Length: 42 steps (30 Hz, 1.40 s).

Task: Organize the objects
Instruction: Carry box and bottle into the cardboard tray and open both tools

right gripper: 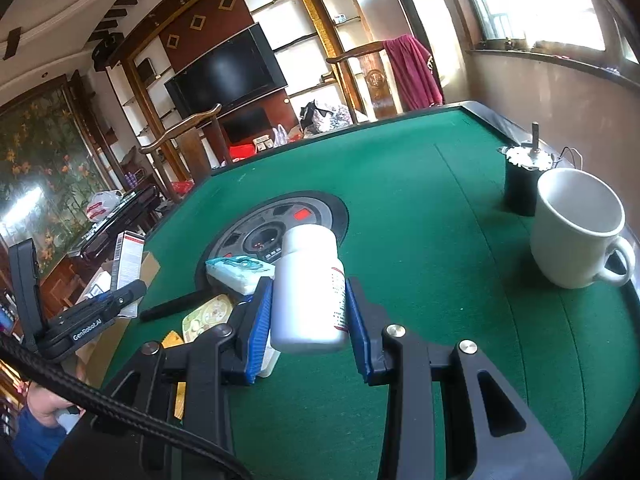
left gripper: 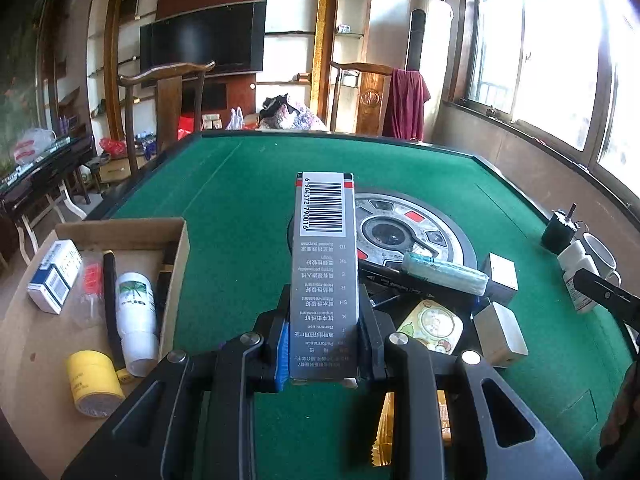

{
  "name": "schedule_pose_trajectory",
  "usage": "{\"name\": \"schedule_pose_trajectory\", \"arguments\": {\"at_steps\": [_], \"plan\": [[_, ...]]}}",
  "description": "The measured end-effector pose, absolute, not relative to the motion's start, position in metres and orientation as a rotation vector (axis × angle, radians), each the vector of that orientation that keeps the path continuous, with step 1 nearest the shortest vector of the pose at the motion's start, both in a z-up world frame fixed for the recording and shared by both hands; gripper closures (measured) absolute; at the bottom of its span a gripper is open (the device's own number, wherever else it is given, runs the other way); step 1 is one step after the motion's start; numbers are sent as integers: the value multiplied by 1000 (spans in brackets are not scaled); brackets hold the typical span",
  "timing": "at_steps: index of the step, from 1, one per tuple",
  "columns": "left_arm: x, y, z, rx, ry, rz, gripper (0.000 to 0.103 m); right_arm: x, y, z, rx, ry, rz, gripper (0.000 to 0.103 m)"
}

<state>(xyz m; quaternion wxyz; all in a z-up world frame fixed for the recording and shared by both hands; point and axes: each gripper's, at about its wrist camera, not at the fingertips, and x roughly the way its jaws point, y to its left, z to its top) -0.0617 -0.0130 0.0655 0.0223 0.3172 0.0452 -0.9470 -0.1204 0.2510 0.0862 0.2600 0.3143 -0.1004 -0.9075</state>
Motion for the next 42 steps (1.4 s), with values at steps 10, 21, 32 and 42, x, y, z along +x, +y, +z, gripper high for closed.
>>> {"name": "schedule_pose_trajectory", "arguments": {"at_steps": [10, 21, 32, 42], "plan": [[-50, -11, 73, 957, 184, -2981, 80, -115, 247, 85, 837, -258, -2445, 70], [-16, -28, 94, 951, 304, -3032, 80, -110, 230, 83, 865, -295, -2417, 70], [21, -92, 105, 917, 416, -2962, 80, -84, 136, 95, 889, -274, -2180, 70], [34, -188, 85, 919, 645, -2782, 80, -74, 32, 106, 953, -76, -2029, 70]]}}
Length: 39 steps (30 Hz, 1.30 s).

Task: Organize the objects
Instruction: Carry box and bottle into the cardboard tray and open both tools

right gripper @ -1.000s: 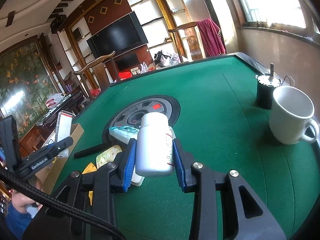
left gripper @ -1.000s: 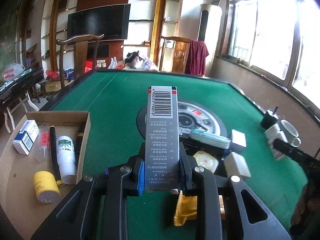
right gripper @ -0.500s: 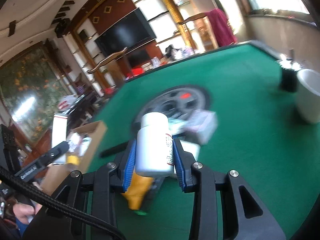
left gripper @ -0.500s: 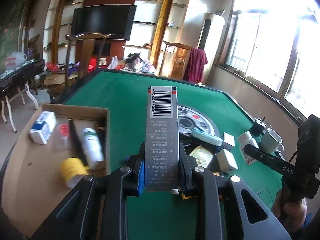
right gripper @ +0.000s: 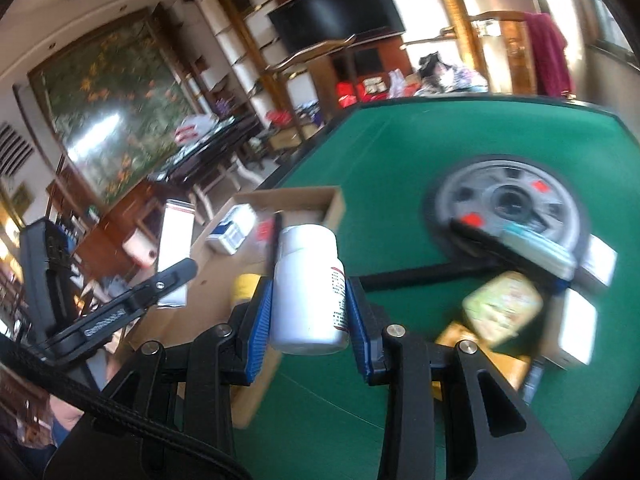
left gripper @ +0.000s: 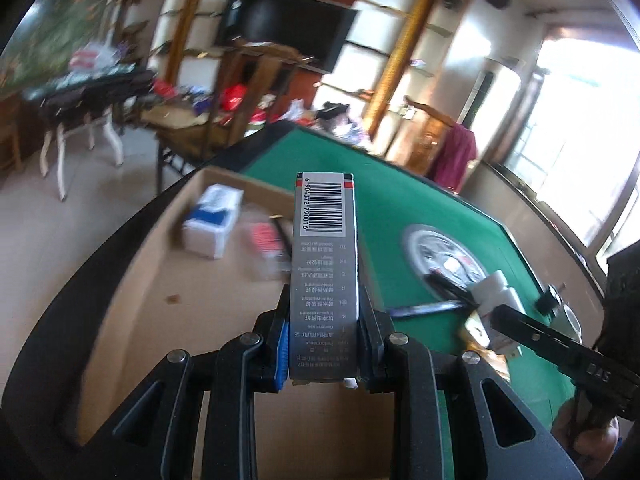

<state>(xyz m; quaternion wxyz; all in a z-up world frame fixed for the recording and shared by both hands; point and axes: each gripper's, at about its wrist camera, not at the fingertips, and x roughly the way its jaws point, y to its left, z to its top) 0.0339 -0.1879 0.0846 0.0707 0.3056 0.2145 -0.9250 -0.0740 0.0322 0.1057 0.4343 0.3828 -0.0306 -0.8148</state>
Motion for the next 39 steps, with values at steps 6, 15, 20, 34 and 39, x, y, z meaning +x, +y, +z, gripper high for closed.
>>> {"name": "schedule_pose_trajectory", "arguments": {"at_steps": [6, 15, 20, 34, 39], "plan": [[19, -230, 61, 1049, 769, -2679, 80, -100, -26, 102, 1051, -58, -1962, 70], [-5, -228, 45, 1165, 811, -2644, 80, -159, -98, 79, 1166, 27, -1961, 70], [-14, -232, 37, 1209, 844, -2613, 80, -166, -115, 68, 1190, 106, -1981, 70], [-27, -241, 24, 1269, 897, -2567, 80, -175, -136, 51, 1224, 159, -1991, 70], [-31, -239, 24, 1300, 908, -2550, 80, -177, -134, 49, 1244, 148, -1982, 70]]}}
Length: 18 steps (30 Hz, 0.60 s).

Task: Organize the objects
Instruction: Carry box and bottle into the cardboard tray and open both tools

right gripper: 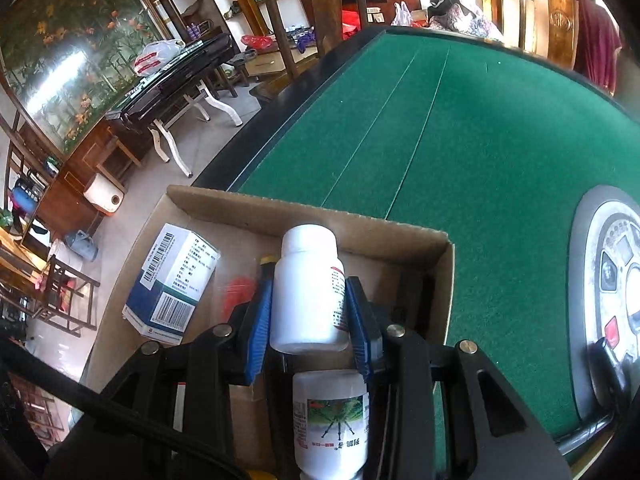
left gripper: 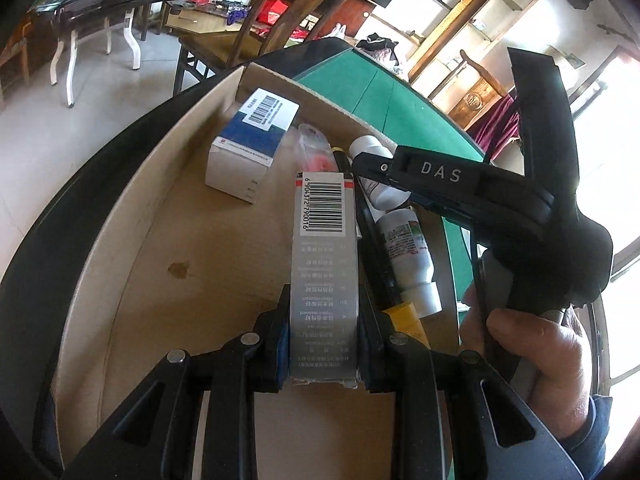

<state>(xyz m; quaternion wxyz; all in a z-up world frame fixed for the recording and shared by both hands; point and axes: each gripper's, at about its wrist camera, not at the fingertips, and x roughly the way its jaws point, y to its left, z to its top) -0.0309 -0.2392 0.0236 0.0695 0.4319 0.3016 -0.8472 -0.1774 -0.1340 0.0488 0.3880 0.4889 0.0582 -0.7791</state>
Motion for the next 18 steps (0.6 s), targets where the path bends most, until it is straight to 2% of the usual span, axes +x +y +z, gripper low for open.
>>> {"name": "schedule_pose_trajectory", "arguments": {"at_steps": [18], "plan": [[-34, -230, 23, 1317, 849, -2535, 80, -177, -116, 58, 1281, 113, -1958, 69]]}}
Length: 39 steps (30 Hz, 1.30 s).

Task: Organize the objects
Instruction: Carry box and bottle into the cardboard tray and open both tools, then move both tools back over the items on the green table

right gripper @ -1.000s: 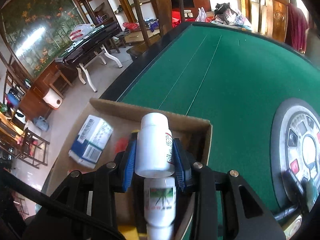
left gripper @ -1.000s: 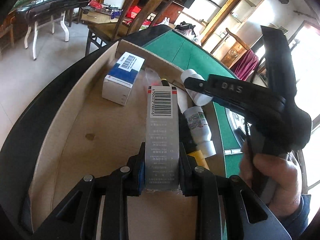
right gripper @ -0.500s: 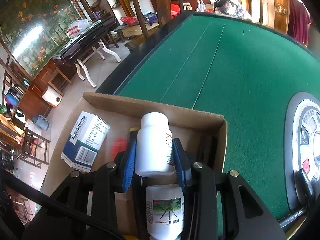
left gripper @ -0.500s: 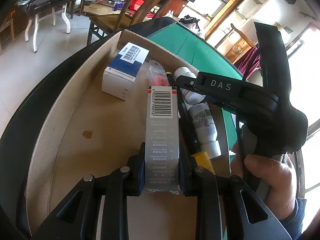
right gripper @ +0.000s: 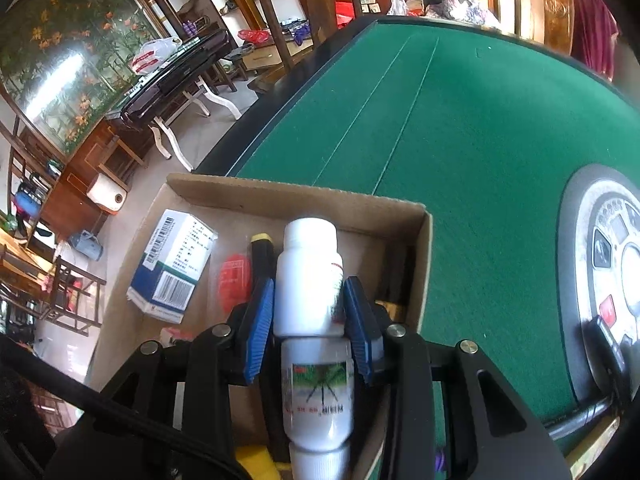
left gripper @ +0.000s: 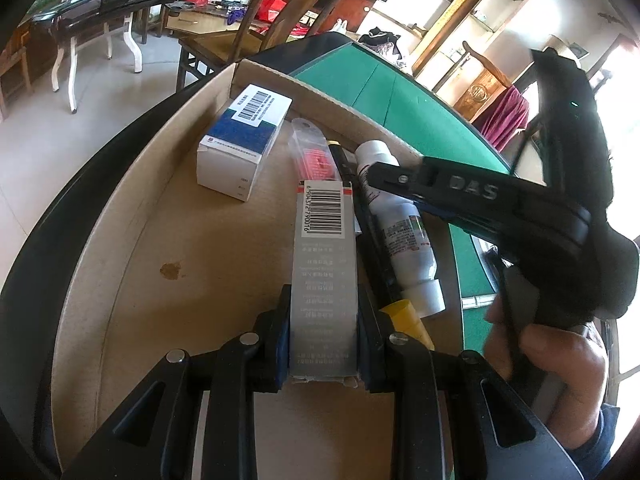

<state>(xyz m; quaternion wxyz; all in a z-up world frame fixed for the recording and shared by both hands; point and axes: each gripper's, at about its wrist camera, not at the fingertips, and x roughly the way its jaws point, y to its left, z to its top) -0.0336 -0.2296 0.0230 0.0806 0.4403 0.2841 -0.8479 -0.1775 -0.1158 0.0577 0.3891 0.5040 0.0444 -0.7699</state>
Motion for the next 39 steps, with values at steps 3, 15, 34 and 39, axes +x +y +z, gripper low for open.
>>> {"name": "schedule_pose_trajectory", "arguments": {"at_steps": [3, 15, 34, 39], "plan": [[-31, -229, 24, 1306, 846, -2534, 79, -172, -104, 68, 1252, 99, -1971, 69], [0, -210, 44, 1240, 801, -2570, 78, -123, -37, 99, 1118, -10, -1956, 67], [-33, -56, 73, 1377, 328, -2822, 62, -152, 185, 73, 1026, -389, -2104, 53], [-72, -32, 72, 1450, 139, -2817, 62, -166, 209, 71, 1019, -567, -2113, 51]]}}
